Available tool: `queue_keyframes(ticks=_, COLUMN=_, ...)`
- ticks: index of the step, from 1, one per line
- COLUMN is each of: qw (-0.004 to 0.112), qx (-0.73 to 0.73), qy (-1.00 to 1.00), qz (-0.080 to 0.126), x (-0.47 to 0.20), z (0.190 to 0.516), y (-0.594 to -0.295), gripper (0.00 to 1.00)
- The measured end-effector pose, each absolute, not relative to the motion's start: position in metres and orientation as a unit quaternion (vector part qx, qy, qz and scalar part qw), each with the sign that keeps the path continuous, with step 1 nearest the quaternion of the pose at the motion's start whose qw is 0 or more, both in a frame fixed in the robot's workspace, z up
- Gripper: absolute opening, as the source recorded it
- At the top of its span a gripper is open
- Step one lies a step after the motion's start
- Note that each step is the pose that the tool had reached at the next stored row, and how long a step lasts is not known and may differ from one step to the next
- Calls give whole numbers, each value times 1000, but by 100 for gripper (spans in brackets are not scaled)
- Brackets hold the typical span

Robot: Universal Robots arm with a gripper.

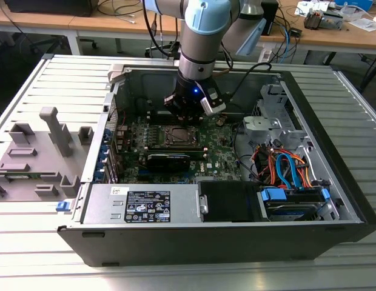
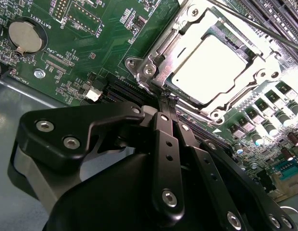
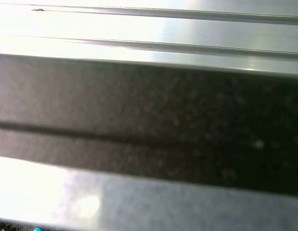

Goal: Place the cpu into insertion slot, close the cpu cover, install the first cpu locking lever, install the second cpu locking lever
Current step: 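Install the second cpu locking lever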

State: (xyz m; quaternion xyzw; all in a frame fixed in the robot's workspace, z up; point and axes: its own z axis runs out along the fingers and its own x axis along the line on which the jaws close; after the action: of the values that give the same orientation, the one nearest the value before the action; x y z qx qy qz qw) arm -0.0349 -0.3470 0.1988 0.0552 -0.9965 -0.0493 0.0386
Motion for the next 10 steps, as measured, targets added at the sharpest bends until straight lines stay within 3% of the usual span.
queue_keyframes(ticks=10, qw=39, qx=55, qy=-997, qz=-49, x=-35, z=199, y=-347, gripper=11)
